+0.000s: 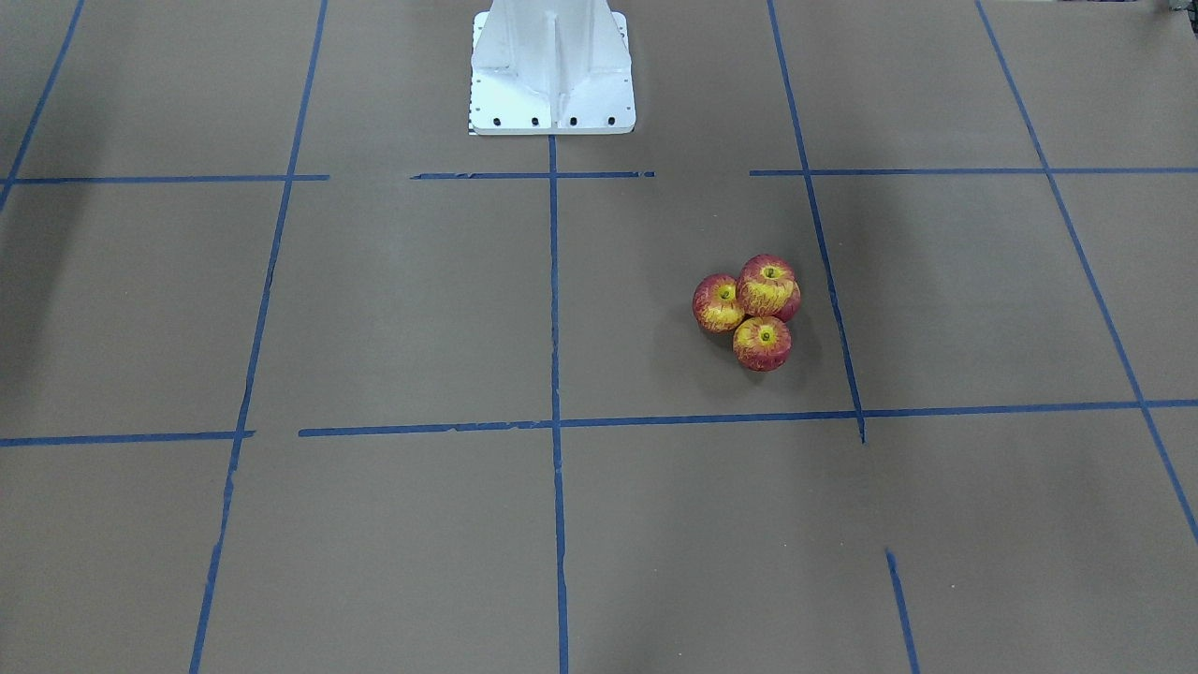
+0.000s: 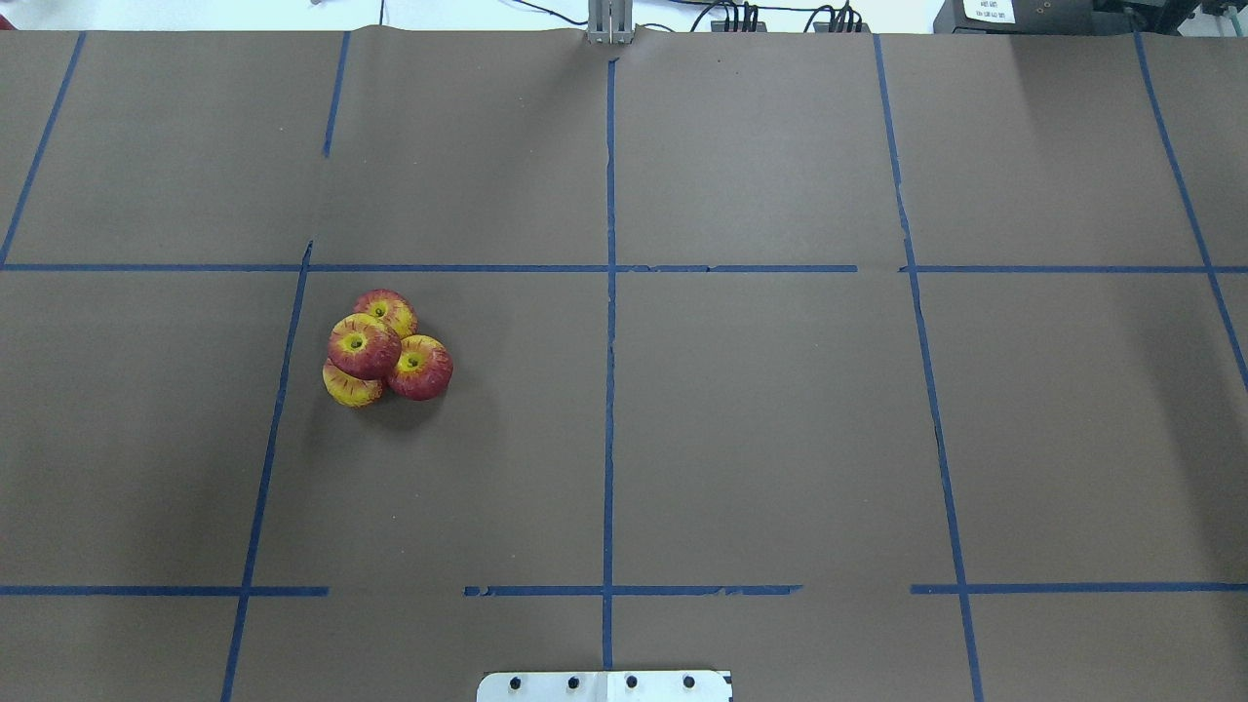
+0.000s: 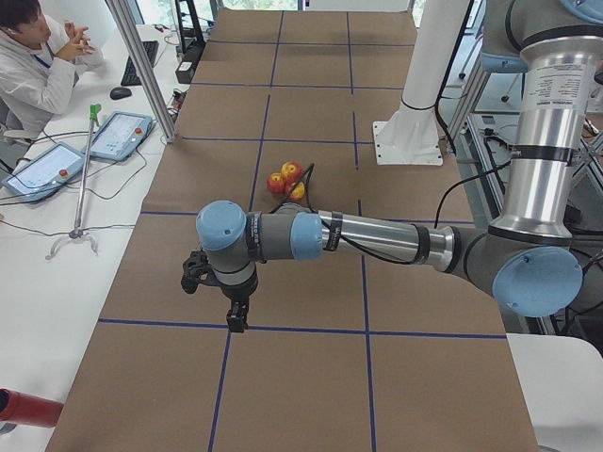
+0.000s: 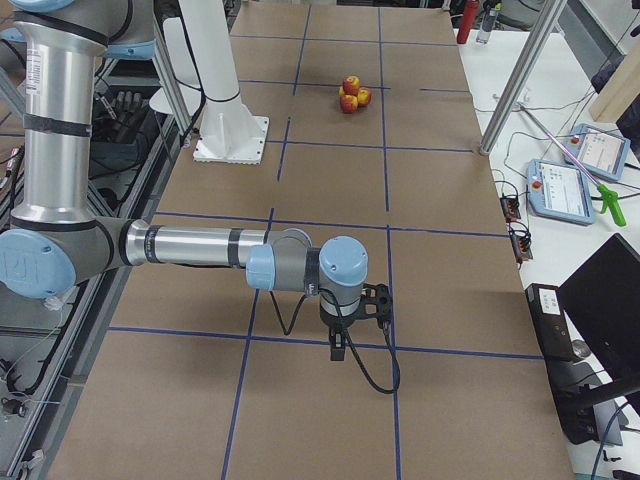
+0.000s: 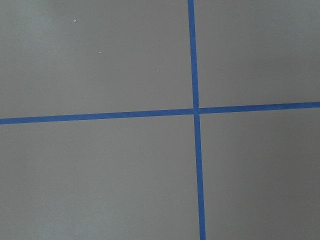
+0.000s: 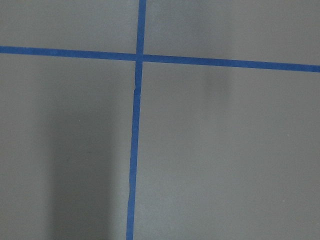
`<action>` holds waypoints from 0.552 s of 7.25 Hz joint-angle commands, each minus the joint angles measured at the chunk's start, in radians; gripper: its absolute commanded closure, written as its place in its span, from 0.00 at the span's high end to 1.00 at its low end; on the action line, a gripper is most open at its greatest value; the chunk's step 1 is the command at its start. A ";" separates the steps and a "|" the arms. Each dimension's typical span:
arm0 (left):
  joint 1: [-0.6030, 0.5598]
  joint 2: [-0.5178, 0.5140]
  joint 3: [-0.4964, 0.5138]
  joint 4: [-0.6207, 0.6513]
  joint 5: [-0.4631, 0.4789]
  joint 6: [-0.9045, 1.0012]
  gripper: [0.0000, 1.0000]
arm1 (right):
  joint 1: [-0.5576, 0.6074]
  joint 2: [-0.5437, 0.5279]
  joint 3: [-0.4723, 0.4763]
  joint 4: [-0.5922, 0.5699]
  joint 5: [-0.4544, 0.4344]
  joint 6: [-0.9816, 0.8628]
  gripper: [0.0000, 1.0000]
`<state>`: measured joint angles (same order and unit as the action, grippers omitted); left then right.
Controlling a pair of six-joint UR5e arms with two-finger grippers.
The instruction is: Stack apples
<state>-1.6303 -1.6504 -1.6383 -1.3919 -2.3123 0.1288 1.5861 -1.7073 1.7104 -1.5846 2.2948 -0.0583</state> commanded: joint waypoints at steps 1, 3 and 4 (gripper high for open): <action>0.004 -0.009 -0.026 -0.003 -0.005 0.000 1.00 | 0.000 0.000 0.000 0.000 0.000 0.000 1.00; 0.004 -0.008 -0.019 -0.007 -0.009 0.002 1.00 | 0.000 0.000 0.000 0.000 0.000 0.000 1.00; 0.004 -0.009 -0.029 -0.003 -0.009 0.002 1.00 | 0.000 0.000 0.000 0.000 0.000 0.000 1.00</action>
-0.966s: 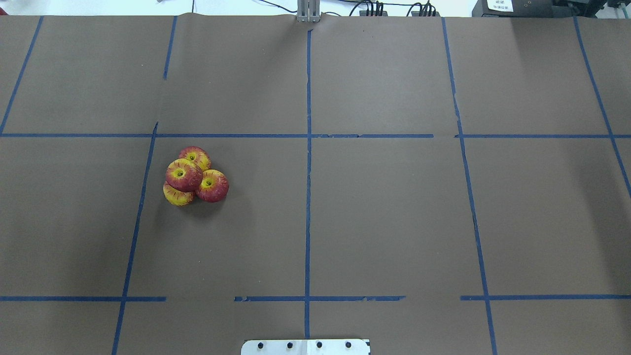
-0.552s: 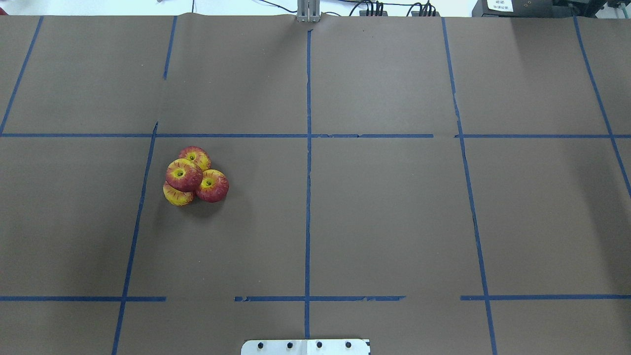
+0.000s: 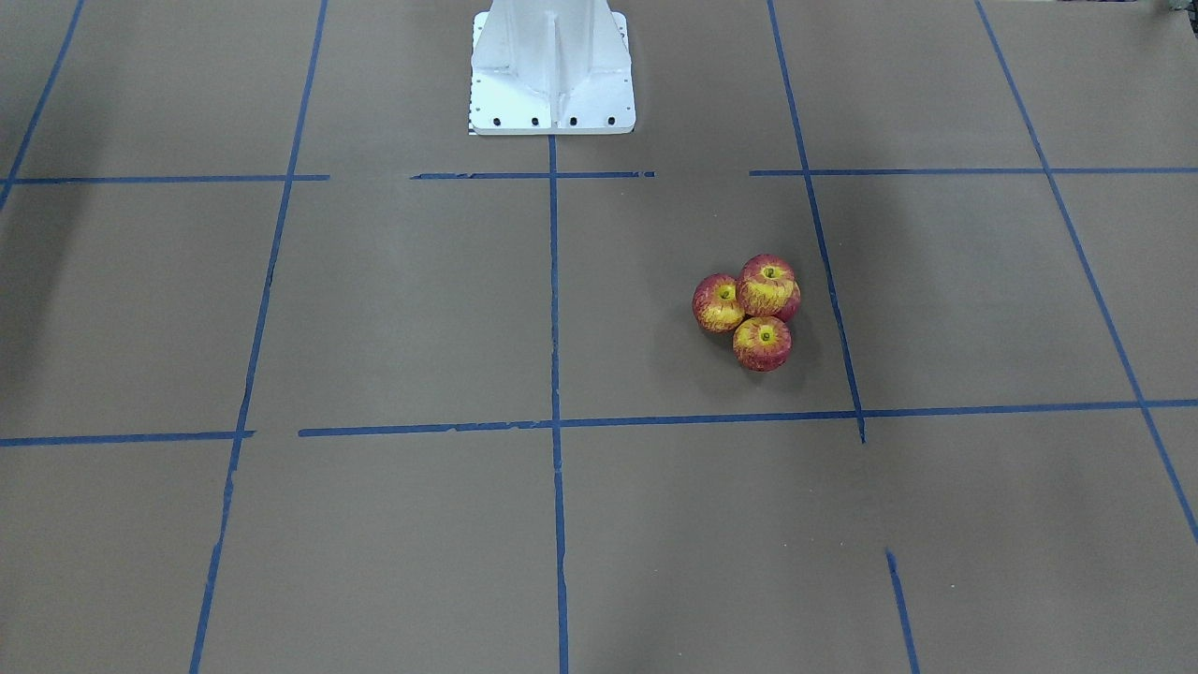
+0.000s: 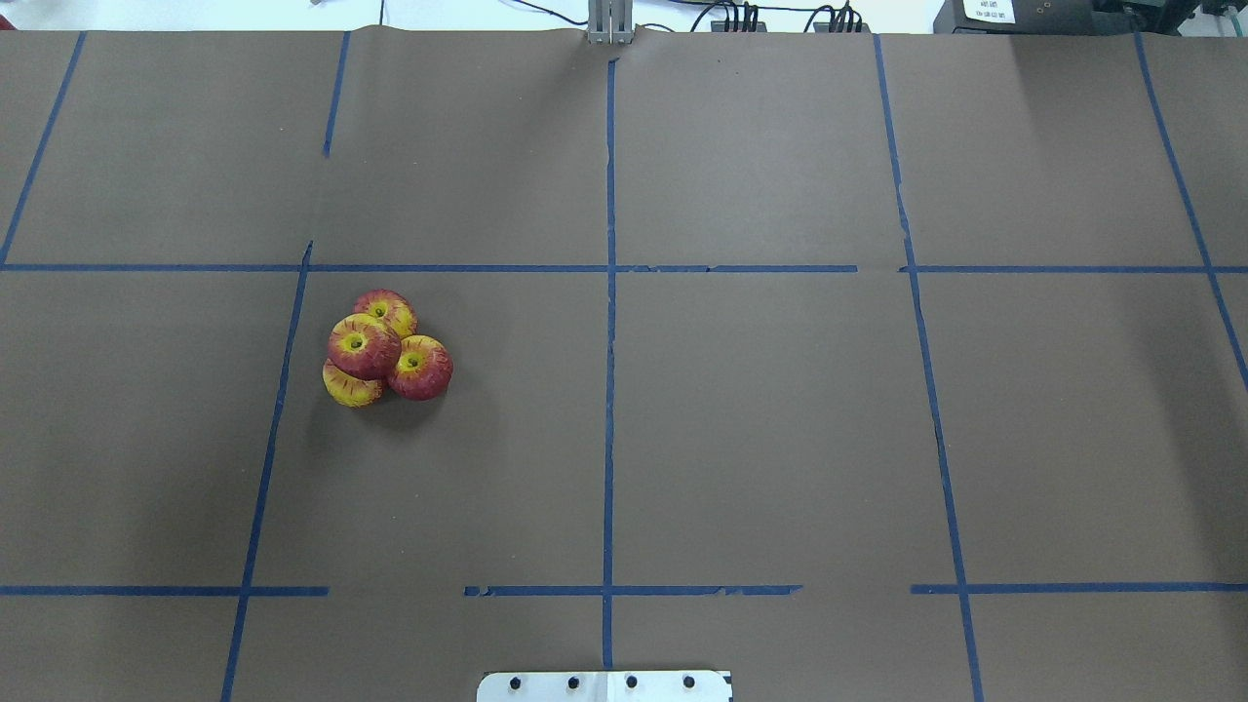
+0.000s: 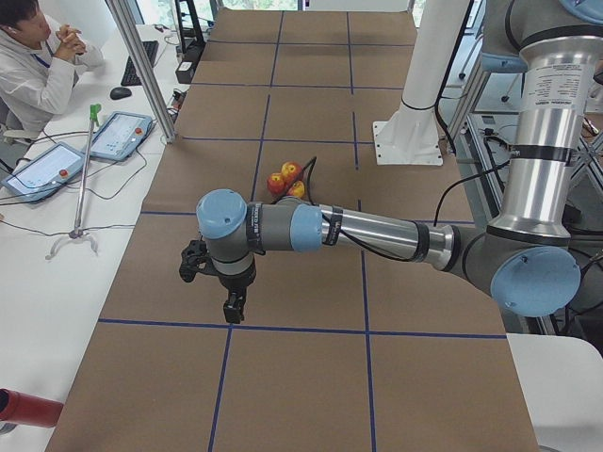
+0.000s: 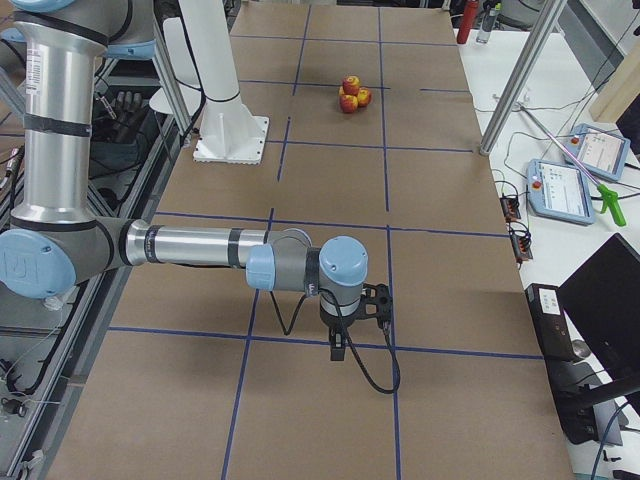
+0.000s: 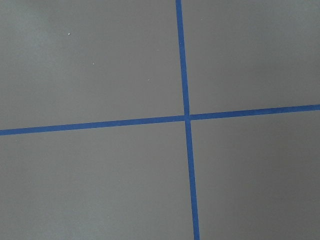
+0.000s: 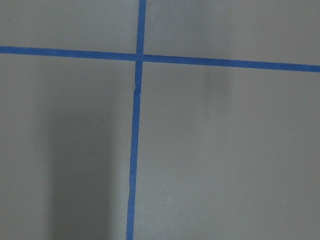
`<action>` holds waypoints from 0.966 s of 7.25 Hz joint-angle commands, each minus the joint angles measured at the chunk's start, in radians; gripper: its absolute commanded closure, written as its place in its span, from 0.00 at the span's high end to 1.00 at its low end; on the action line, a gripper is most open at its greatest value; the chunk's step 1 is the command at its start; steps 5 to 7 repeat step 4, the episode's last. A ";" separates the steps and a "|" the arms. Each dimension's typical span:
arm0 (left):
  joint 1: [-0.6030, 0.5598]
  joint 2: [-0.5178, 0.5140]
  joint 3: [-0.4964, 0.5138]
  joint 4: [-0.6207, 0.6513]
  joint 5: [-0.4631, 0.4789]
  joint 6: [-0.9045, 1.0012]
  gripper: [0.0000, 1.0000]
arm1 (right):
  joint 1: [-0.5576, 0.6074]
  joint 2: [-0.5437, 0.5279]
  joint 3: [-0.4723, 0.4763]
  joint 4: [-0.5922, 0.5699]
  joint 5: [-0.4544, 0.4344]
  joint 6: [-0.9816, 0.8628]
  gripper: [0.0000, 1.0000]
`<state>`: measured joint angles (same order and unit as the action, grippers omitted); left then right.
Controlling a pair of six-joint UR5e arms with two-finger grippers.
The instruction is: Stack apples
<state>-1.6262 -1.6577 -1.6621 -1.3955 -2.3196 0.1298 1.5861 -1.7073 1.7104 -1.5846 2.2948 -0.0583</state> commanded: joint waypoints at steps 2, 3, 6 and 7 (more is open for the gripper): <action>0.000 -0.004 -0.016 -0.002 -0.001 0.002 1.00 | 0.000 0.000 0.000 0.000 0.000 0.000 1.00; 0.000 -0.007 -0.025 0.000 -0.003 0.002 1.00 | 0.000 0.000 0.000 0.000 0.000 0.000 1.00; 0.000 -0.010 -0.037 0.003 -0.001 0.002 1.00 | 0.000 0.000 0.000 0.000 0.000 0.000 1.00; 0.000 -0.010 -0.037 0.003 -0.001 0.002 1.00 | 0.000 0.000 0.000 0.000 0.000 0.000 1.00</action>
